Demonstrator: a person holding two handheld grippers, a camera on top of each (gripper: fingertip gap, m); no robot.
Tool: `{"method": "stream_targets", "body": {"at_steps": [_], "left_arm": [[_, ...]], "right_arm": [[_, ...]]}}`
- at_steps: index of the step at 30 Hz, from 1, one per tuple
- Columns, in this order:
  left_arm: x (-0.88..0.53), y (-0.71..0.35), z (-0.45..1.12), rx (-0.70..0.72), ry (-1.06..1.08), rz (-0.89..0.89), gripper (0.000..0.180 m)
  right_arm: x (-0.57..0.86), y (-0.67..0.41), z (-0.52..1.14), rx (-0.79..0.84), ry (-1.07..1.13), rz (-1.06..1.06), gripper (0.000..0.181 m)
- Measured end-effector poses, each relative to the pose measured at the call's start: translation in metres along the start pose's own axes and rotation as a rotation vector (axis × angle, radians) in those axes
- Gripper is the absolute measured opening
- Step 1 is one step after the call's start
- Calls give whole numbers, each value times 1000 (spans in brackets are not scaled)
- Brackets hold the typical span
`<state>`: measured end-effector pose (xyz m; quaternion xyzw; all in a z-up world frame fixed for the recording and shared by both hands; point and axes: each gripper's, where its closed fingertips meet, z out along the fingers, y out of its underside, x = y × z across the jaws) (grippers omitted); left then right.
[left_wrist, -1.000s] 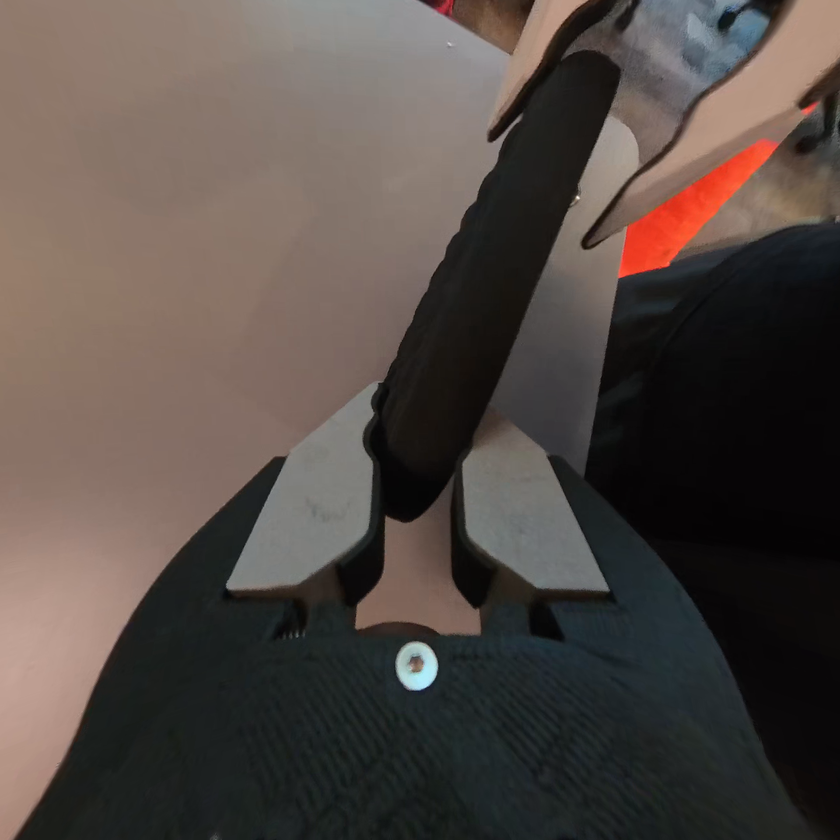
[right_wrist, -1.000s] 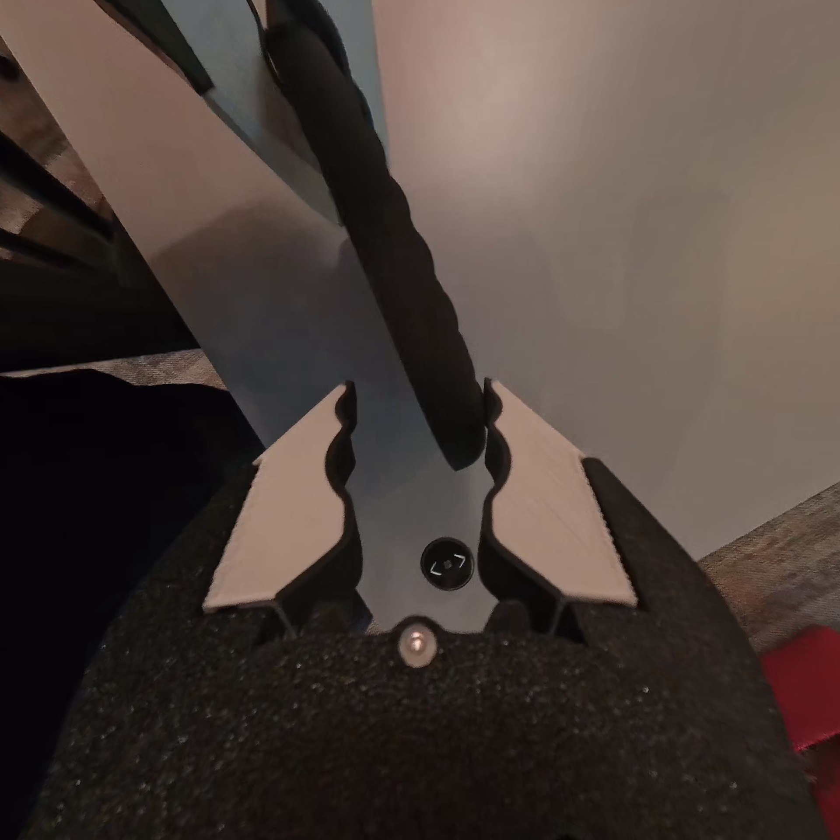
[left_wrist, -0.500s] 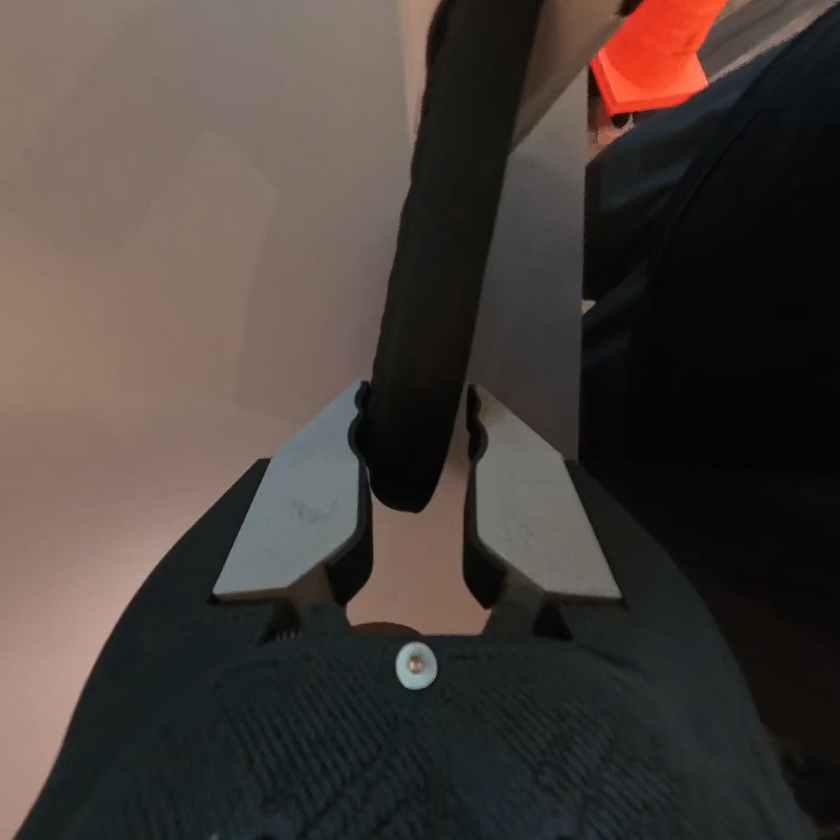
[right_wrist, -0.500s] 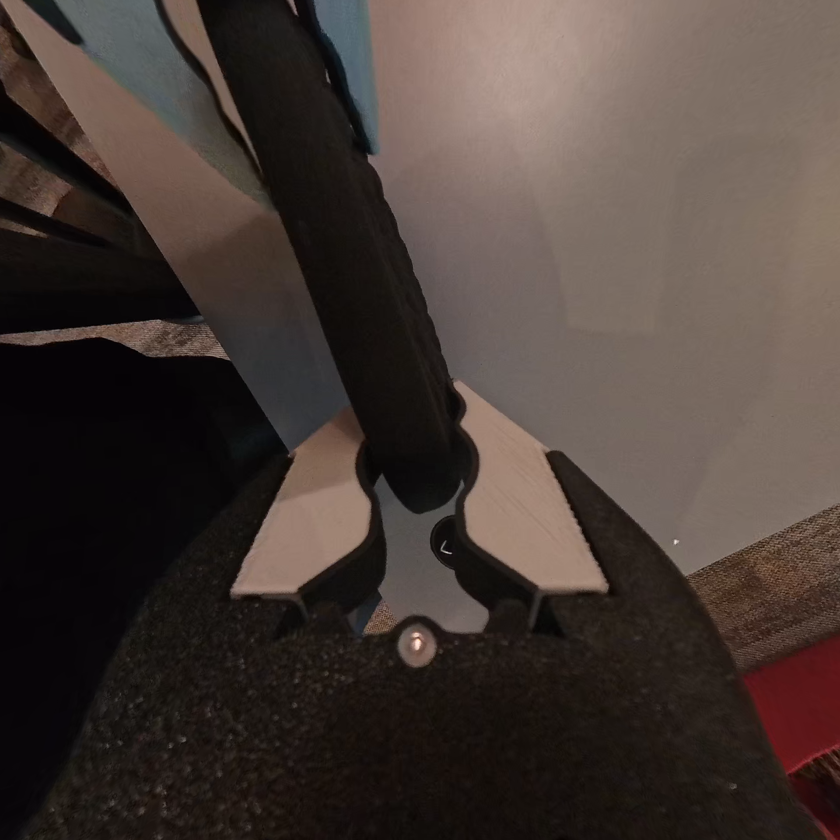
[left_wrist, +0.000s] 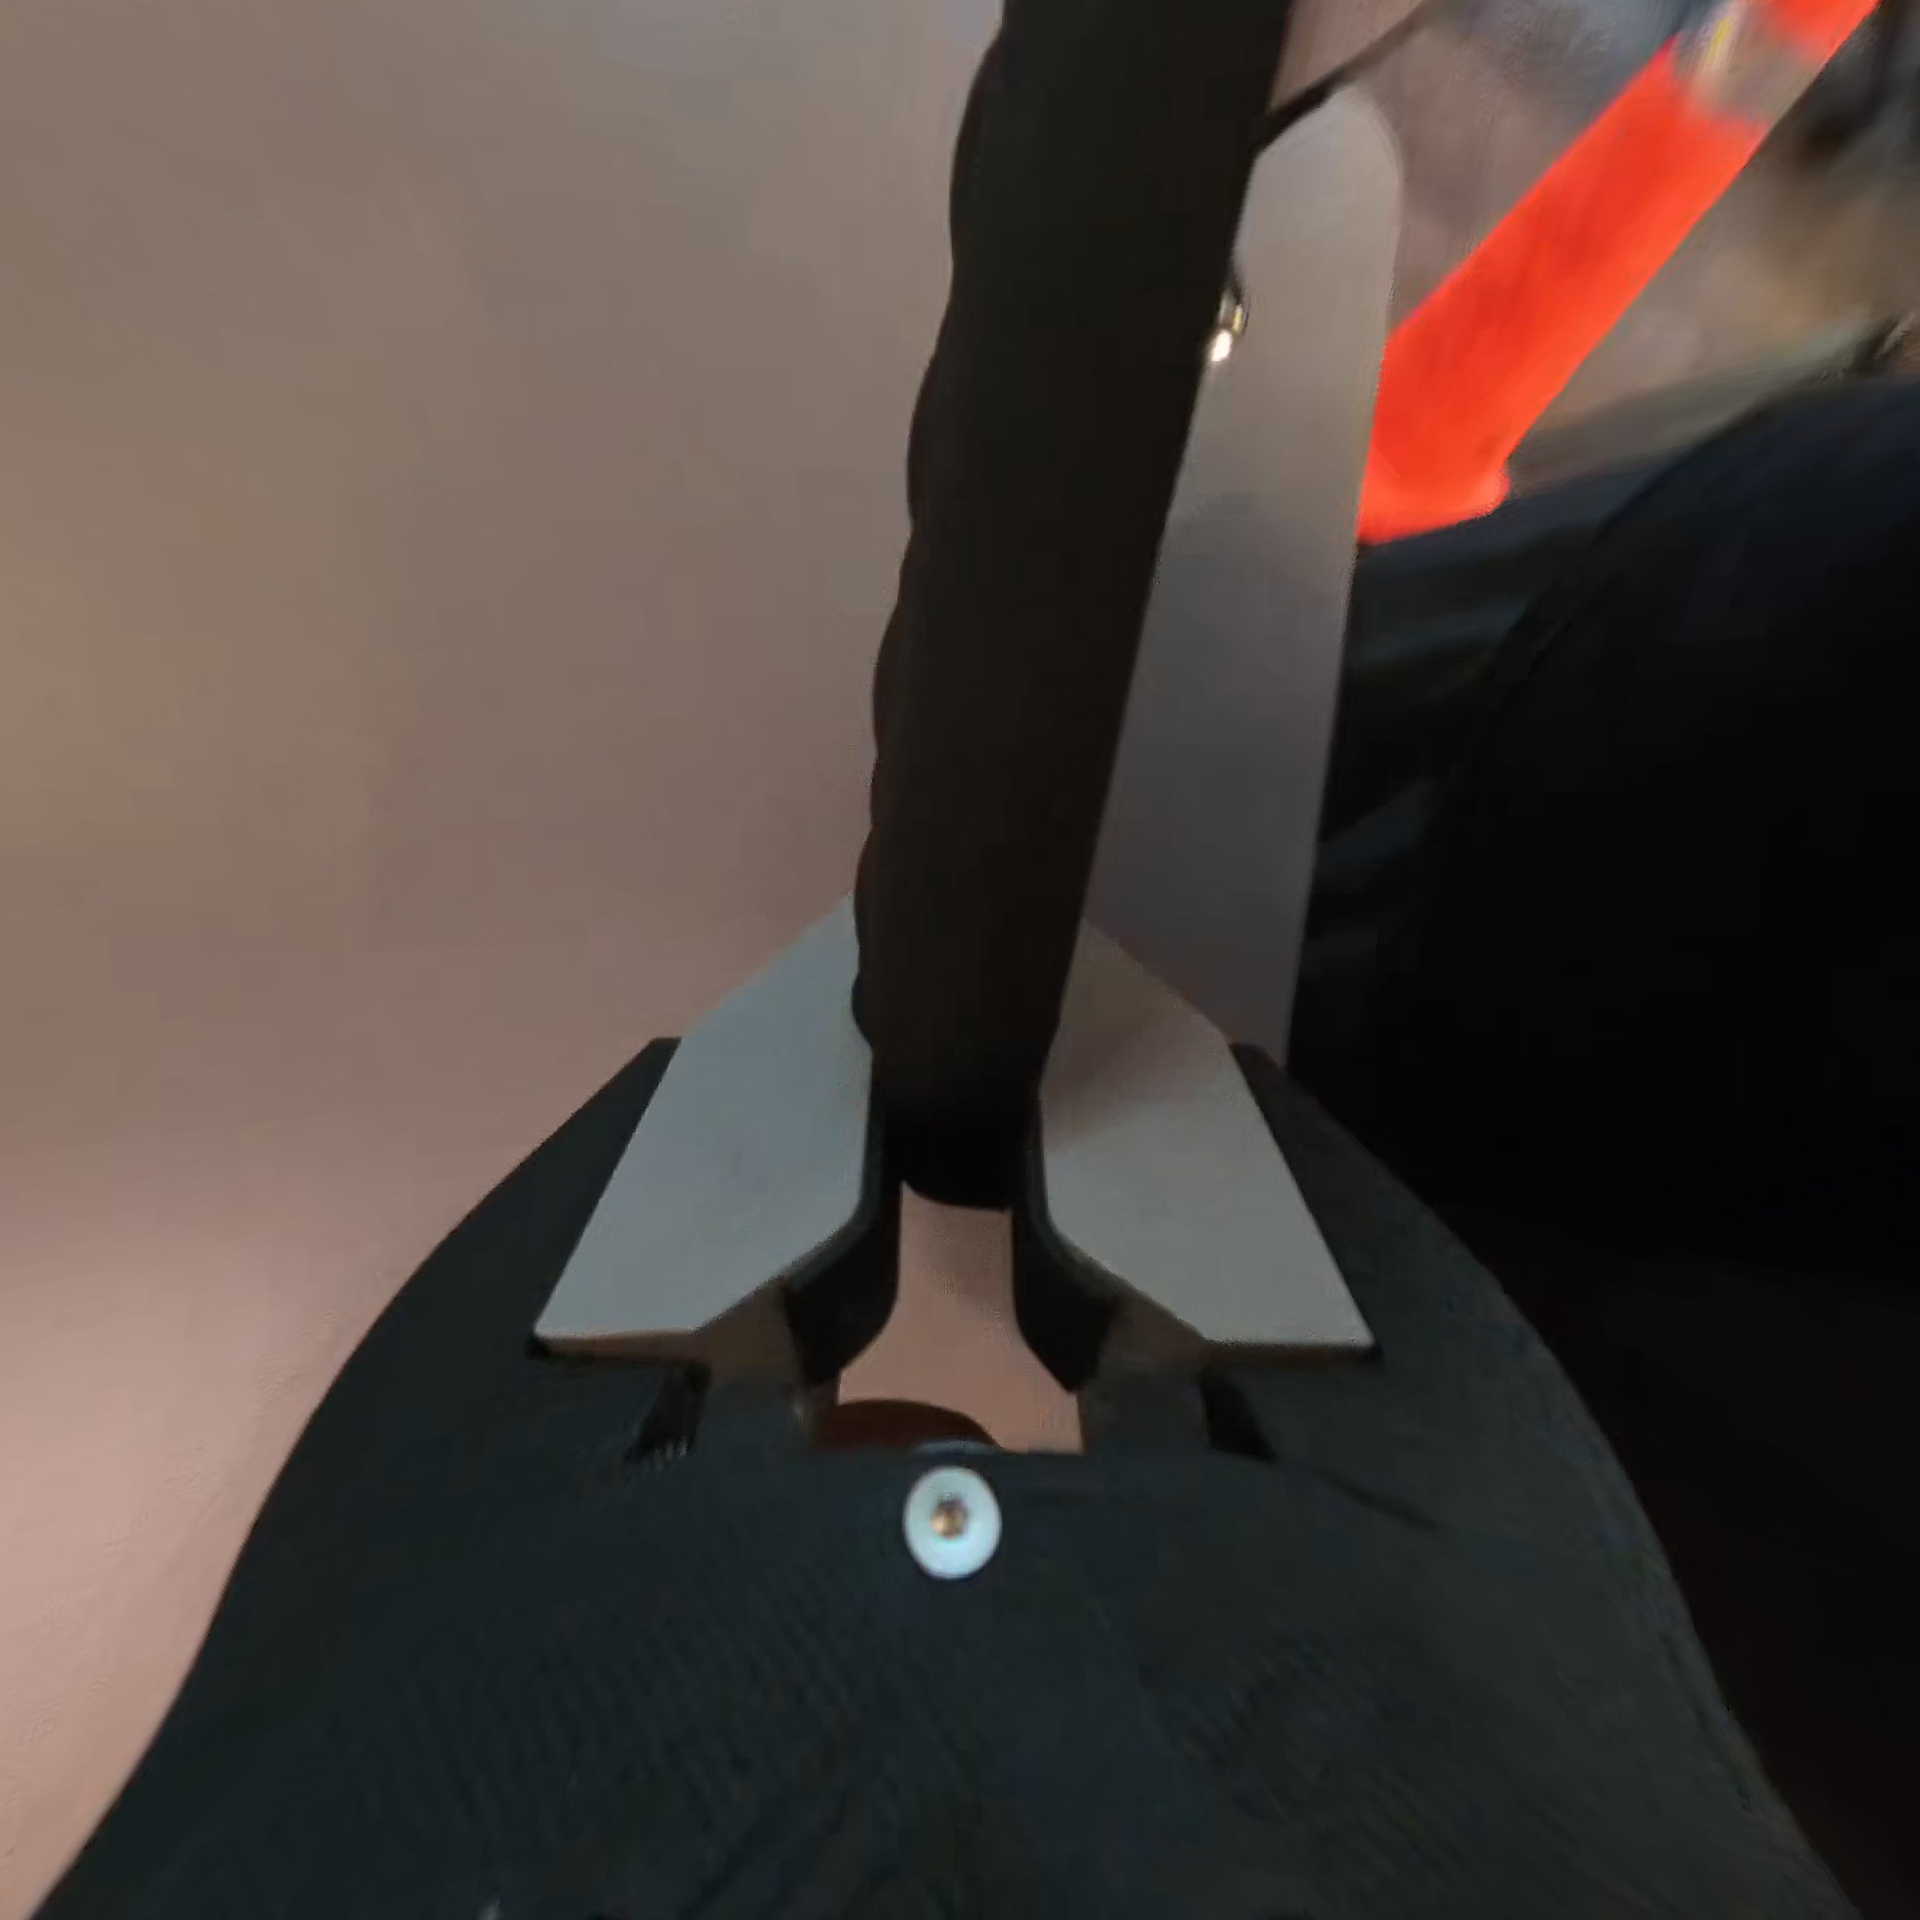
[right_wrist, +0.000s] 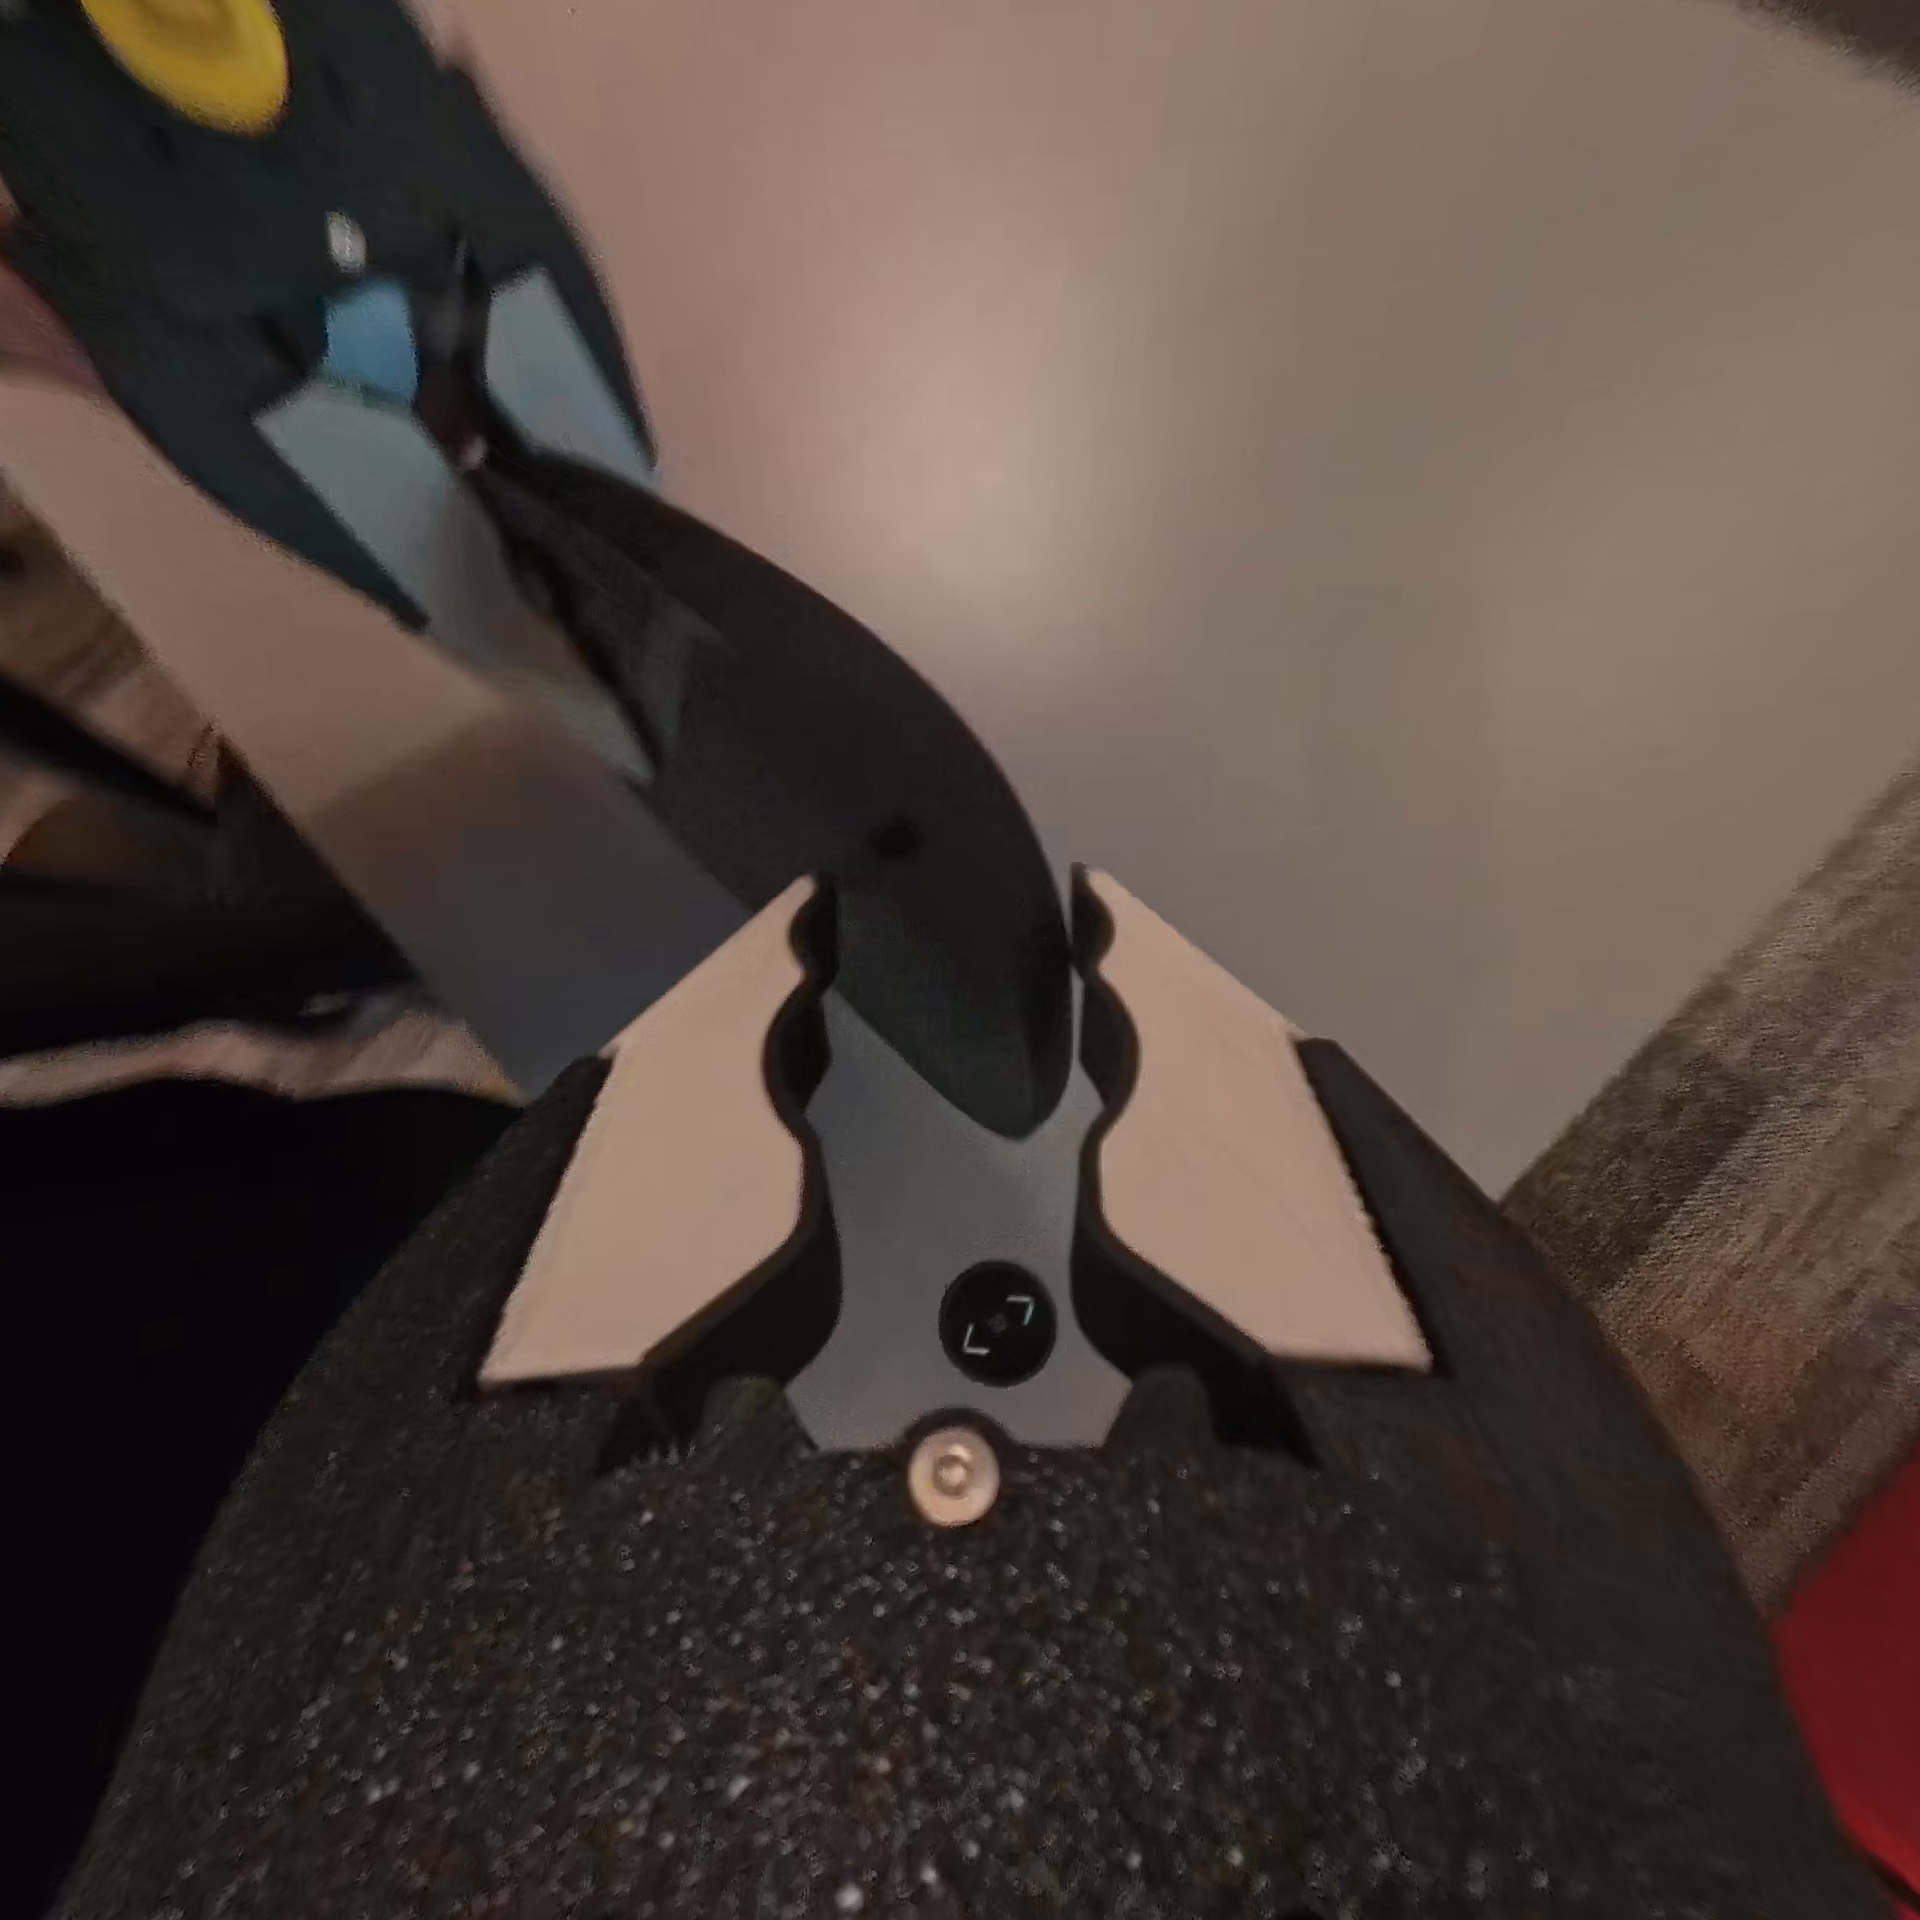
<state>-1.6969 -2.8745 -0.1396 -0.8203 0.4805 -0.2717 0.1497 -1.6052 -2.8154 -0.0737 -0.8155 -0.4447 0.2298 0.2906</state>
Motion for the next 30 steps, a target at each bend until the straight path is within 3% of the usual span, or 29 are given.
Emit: {"method": "stream_targets", "body": {"at_steps": [2,5,9,13,15,23,26,30], "left_arm": [[1,-5,-4,92,56,-149,16],[-10,-12,-13,228,90,-359,16],[-20,-32,-30,401,146,-515,15],[-18,-56,-42,510,180,-528,18],[-13,-66,-44,533,196,-518,18],[3,-73,-39,514,202,-446,18],[8,-70,-34,474,195,-410,18],[12,-71,-32,458,194,-401,19]], "right_arm": [[10,-18,-22,107,44,47,53],[17,-39,-47,233,41,114,90],[14,-34,-37,141,14,155,116],[-30,-20,-16,-21,-84,45,115],[-54,-21,-9,-41,-118,-7,105],[-29,-27,-11,-159,32,-74,100],[-7,-23,-19,-202,7,3,56],[3,-10,-25,-218,-20,90,54]]}}
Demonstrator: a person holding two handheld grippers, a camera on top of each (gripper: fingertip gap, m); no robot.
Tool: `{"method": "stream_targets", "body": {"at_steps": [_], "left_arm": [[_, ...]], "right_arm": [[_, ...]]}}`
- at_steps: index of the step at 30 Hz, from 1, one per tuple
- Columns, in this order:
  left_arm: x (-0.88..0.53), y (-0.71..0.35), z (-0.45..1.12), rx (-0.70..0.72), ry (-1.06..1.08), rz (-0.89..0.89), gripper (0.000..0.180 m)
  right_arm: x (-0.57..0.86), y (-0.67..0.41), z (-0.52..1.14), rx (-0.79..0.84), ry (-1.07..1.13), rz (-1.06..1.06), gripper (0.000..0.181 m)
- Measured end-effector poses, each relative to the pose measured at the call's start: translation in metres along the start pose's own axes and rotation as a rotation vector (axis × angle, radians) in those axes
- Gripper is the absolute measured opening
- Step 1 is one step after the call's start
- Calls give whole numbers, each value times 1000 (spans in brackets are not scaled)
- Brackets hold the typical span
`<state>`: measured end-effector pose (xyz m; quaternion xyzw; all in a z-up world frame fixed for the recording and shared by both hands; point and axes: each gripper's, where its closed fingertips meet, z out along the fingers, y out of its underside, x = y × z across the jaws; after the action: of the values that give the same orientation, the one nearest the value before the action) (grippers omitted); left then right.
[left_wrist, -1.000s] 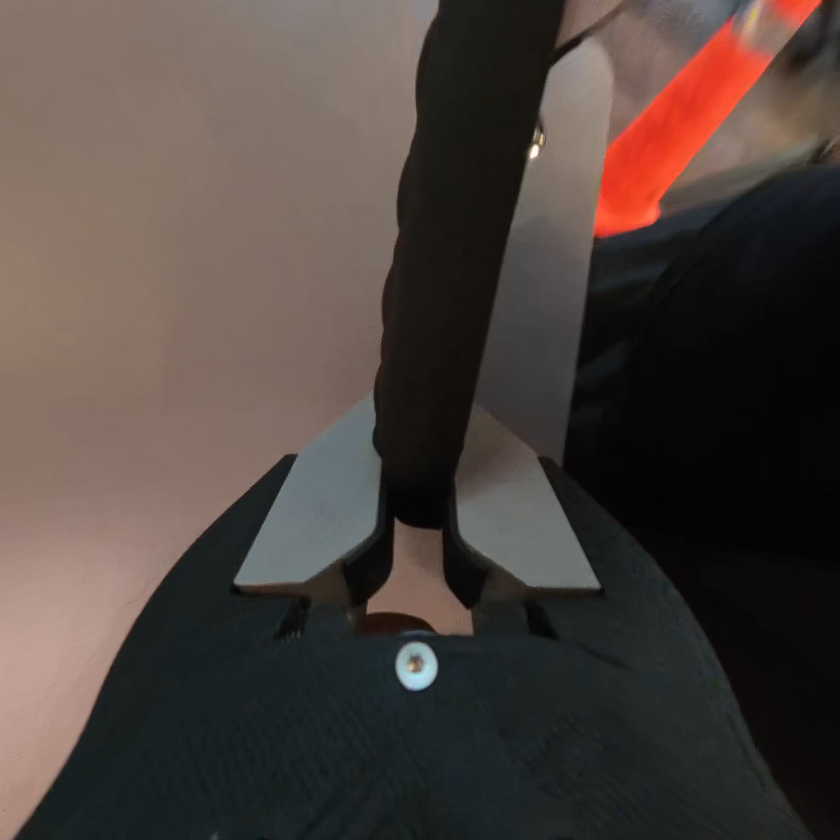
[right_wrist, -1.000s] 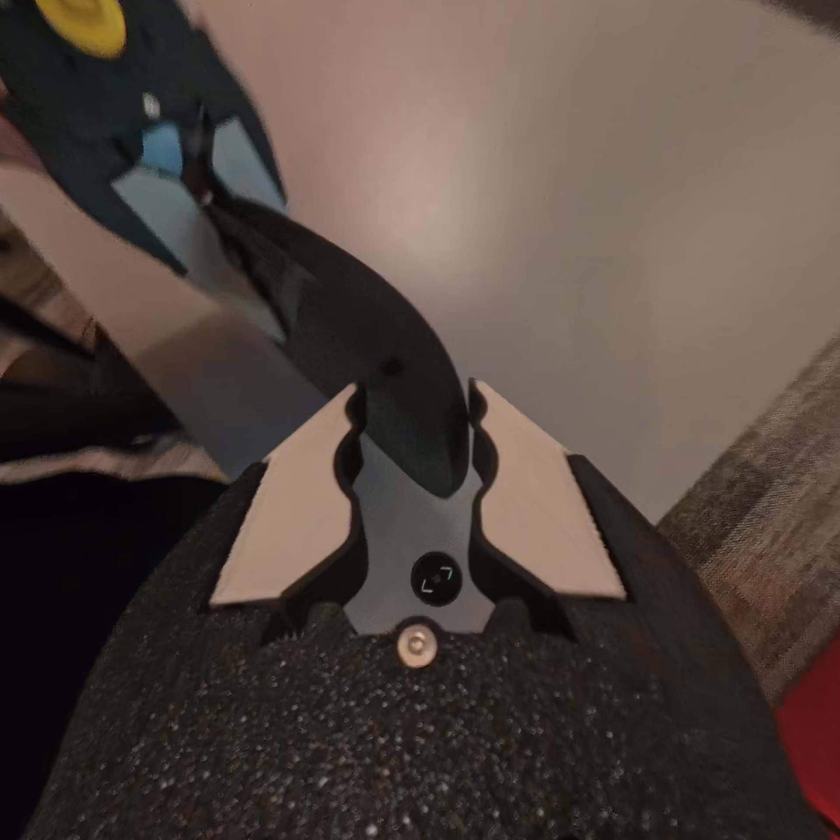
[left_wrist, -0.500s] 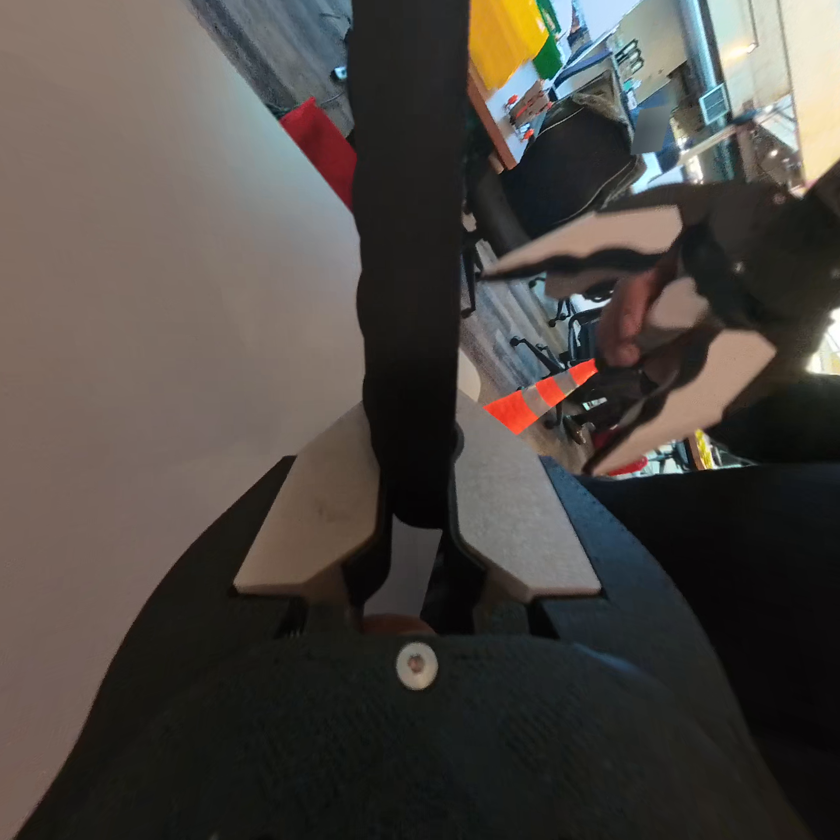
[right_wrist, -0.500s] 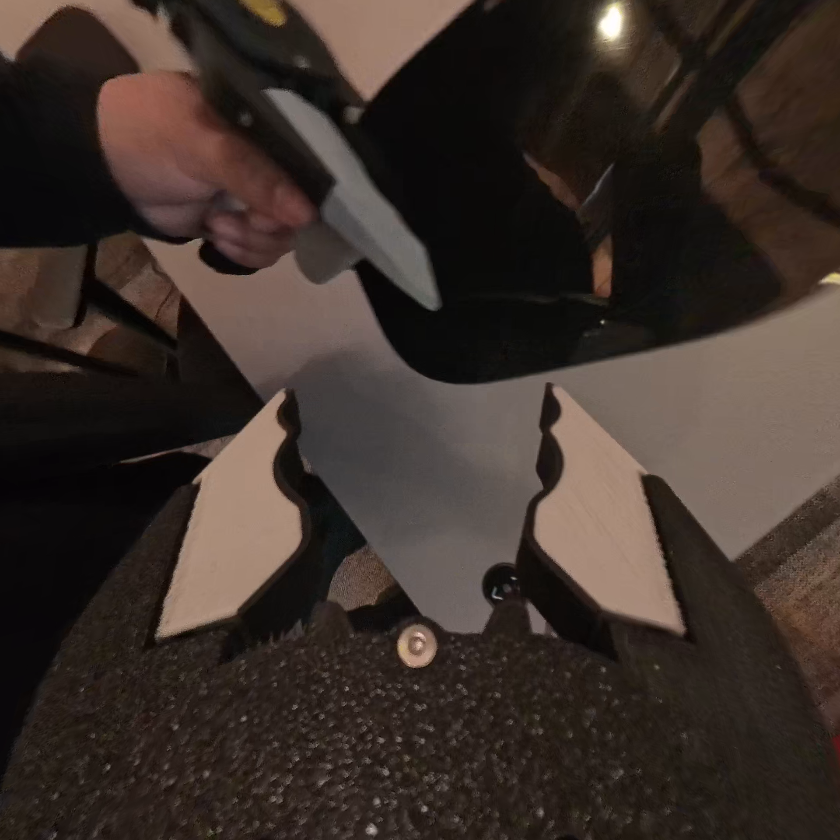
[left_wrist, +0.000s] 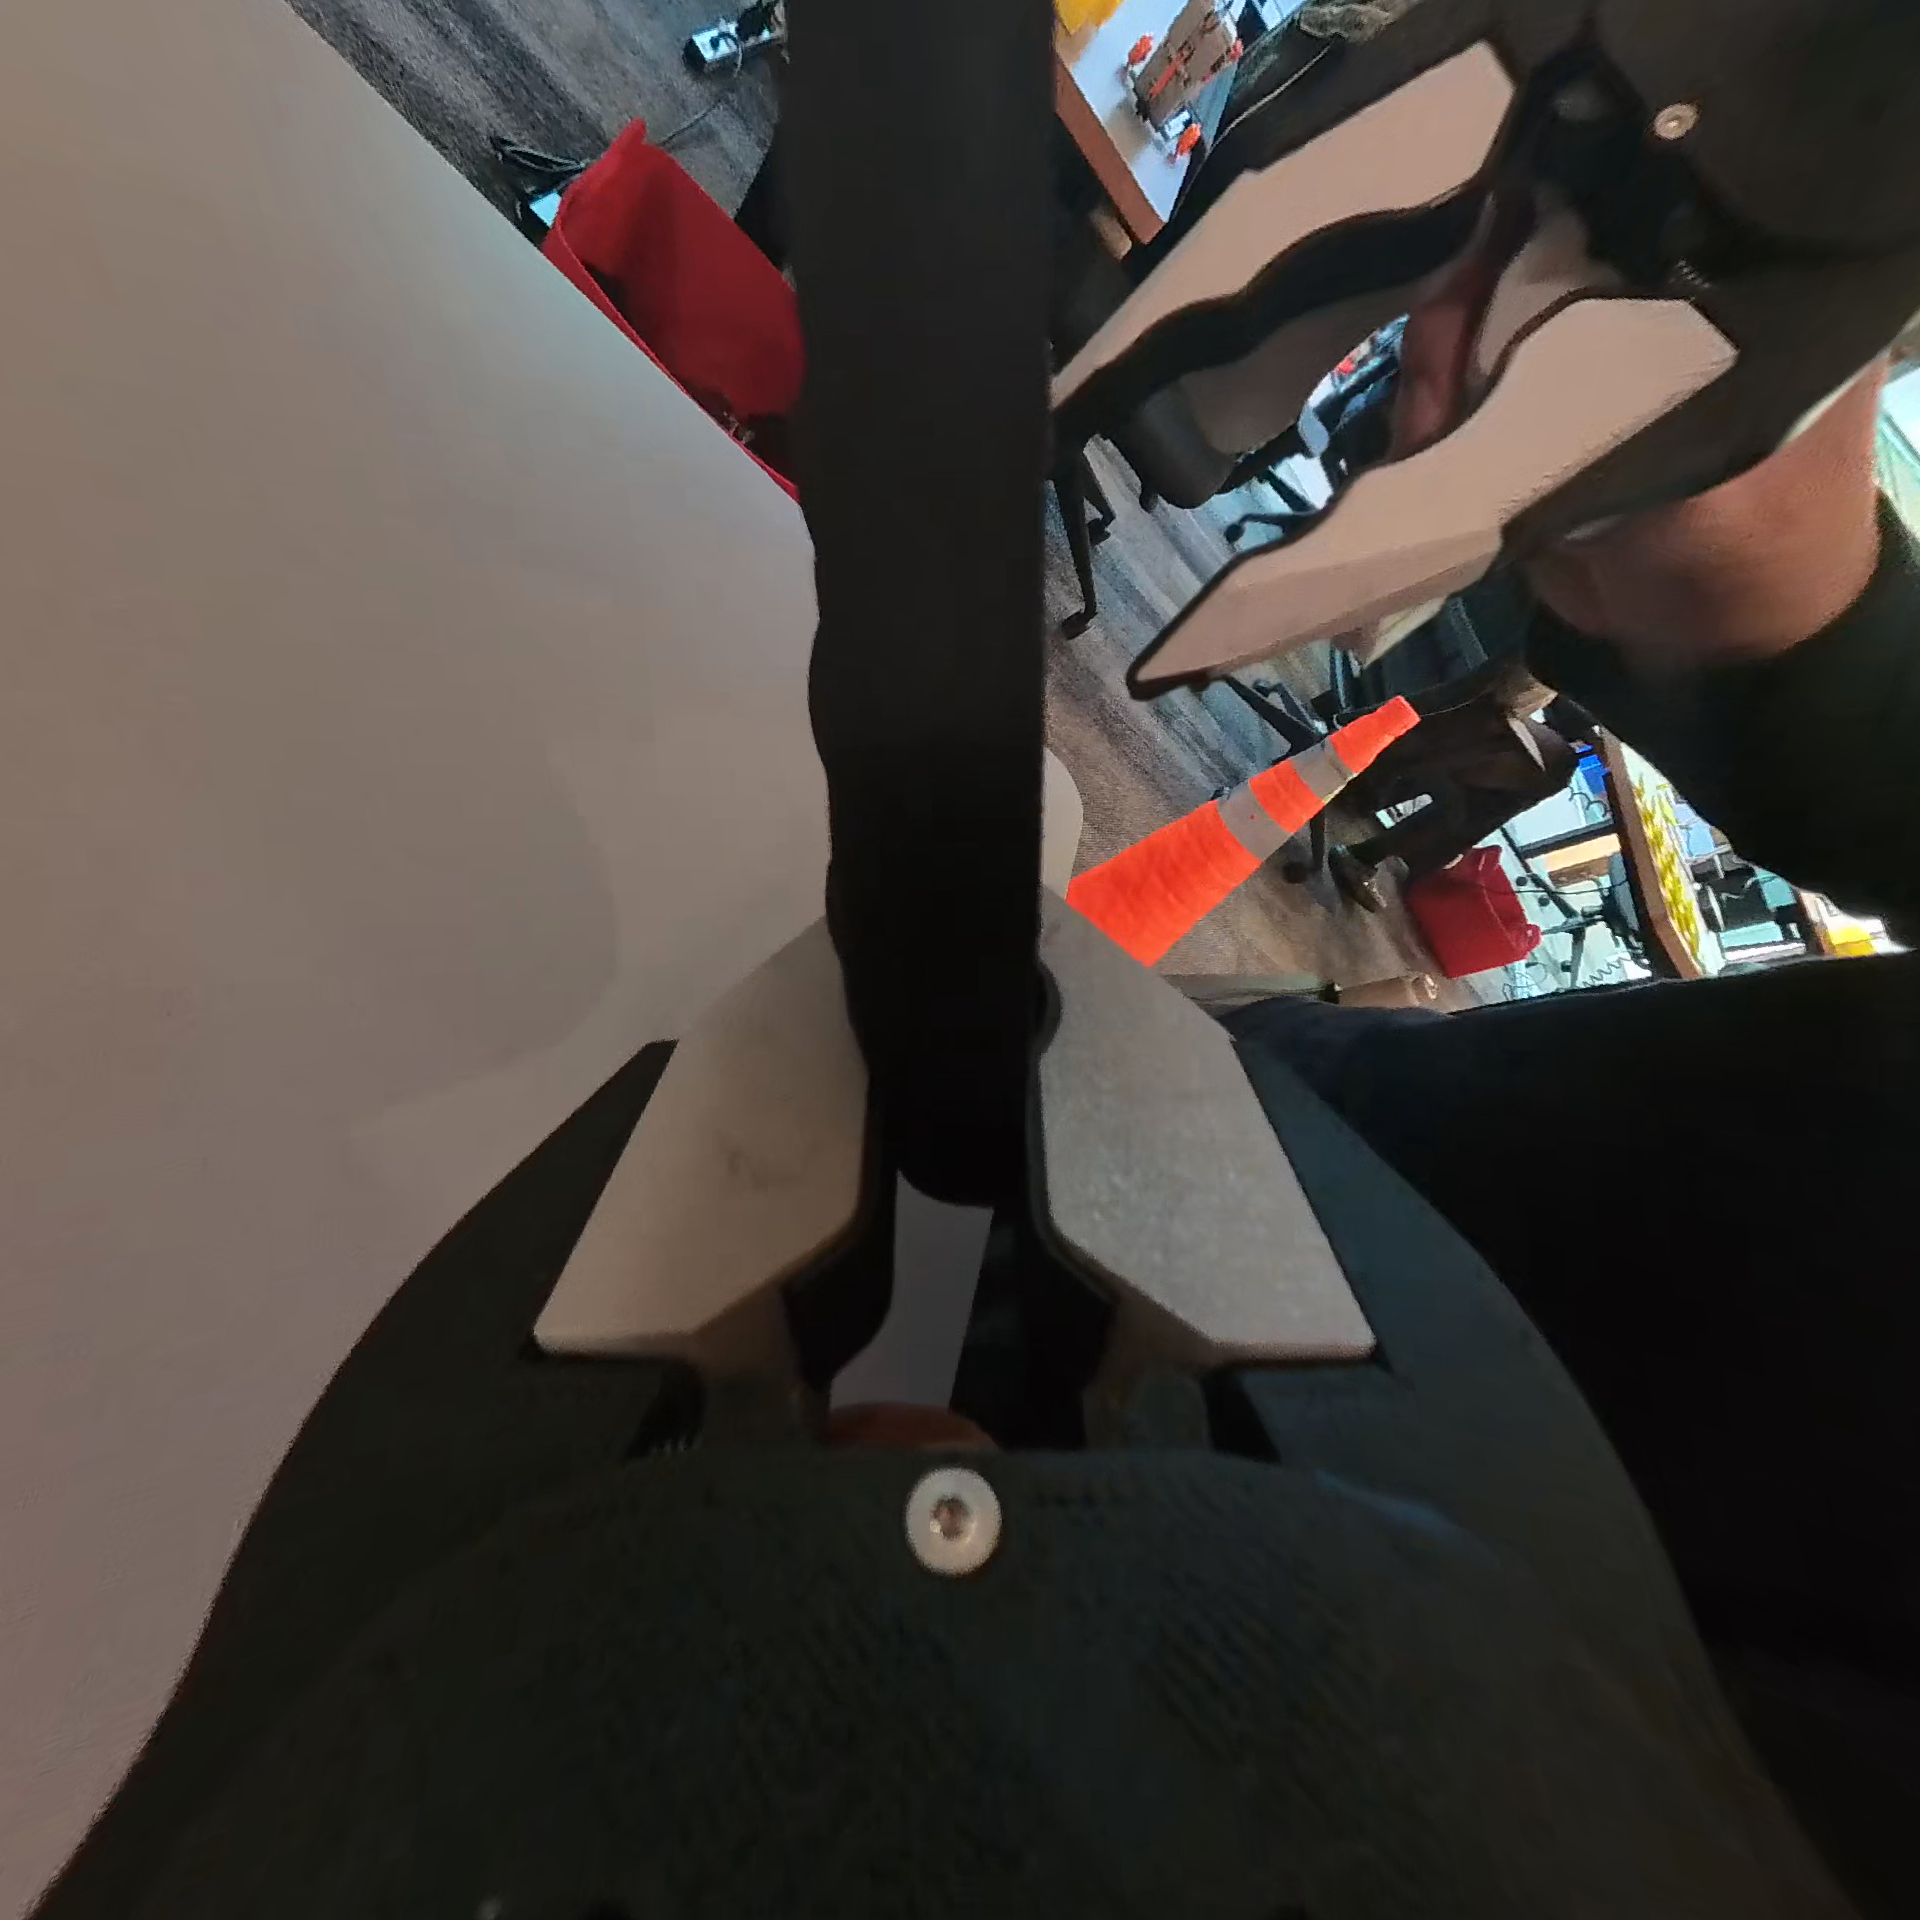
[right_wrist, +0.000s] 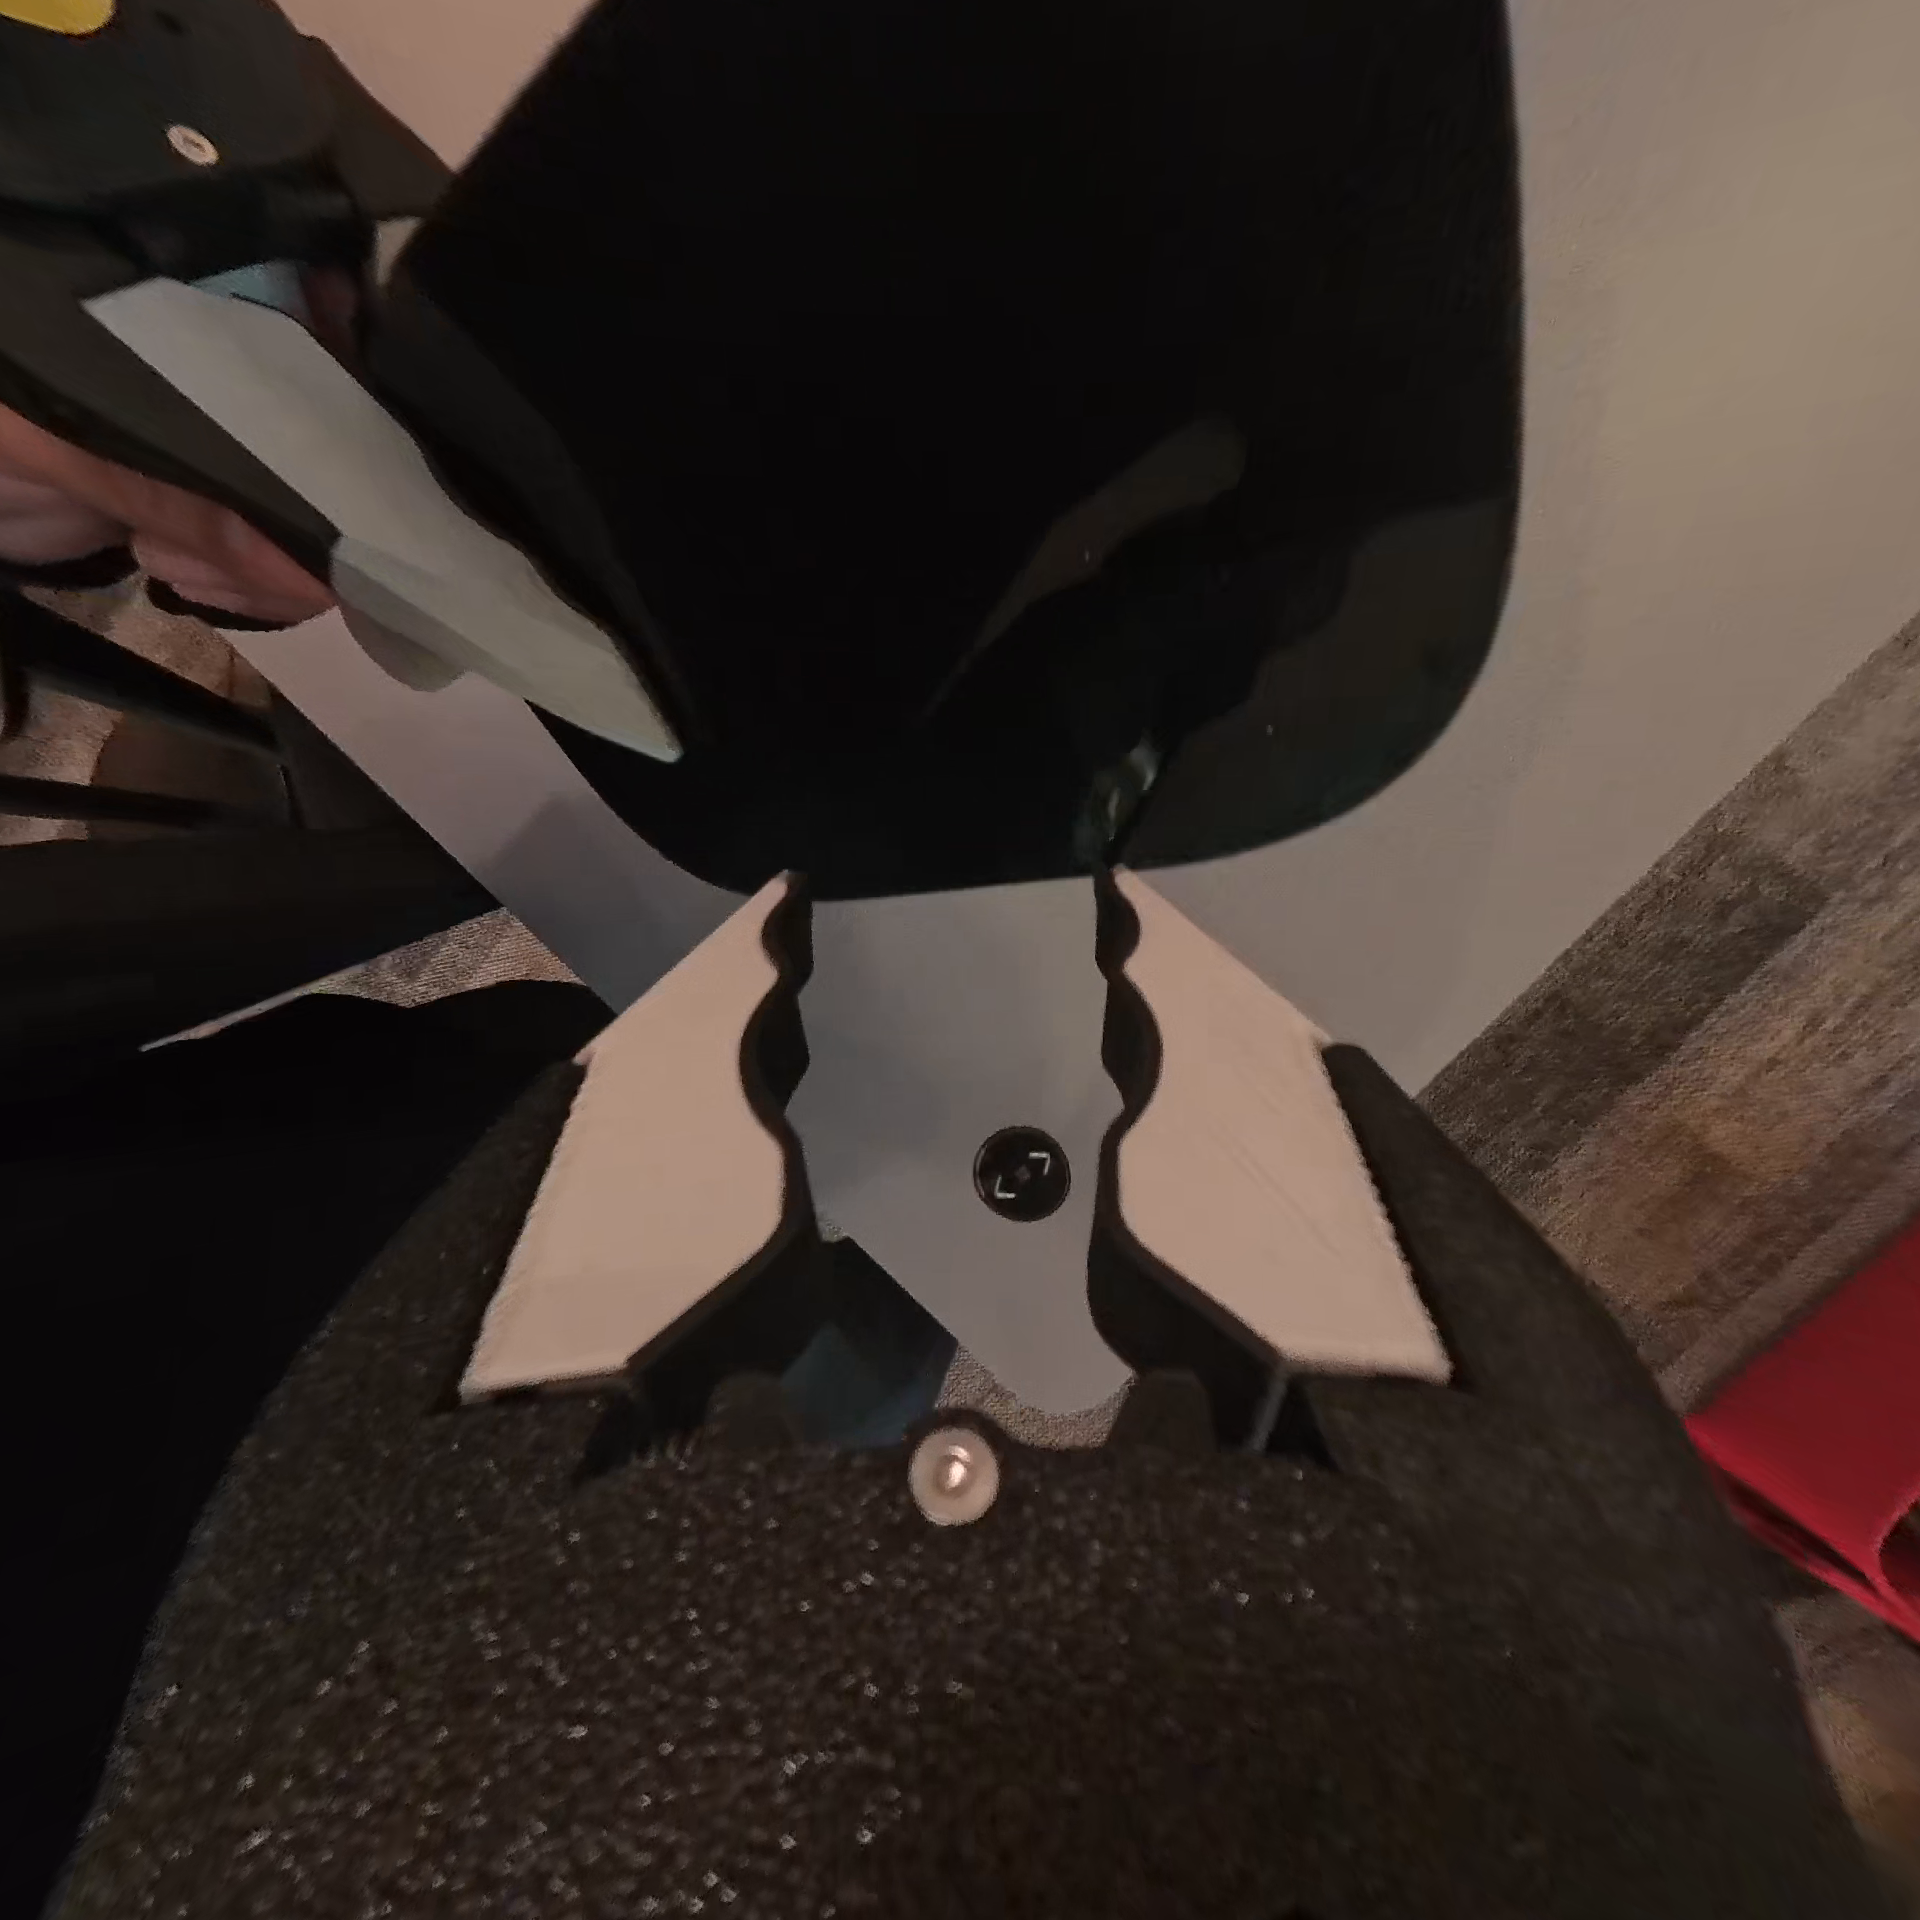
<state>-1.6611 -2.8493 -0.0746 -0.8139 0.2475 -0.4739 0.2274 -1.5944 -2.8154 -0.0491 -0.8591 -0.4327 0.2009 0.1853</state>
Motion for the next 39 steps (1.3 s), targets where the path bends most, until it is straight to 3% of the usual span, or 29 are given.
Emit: {"method": "stream_targets", "body": {"at_steps": [3,13,21,26,39], "left_arm": [[2,1,1,8,16,-29,18],[14,-12,-4,114,214,-256,18],[17,11,2,43,276,-335,18],[1,50,4,-43,122,-211,18],[29,45,4,135,300,-205,18]], "right_arm": [[7,20,4,-73,54,31,75],[-40,58,27,-167,16,-7,76],[-38,76,36,-235,56,-24,78],[-7,82,26,-248,134,41,78],[33,57,9,-171,245,132,95]]}}
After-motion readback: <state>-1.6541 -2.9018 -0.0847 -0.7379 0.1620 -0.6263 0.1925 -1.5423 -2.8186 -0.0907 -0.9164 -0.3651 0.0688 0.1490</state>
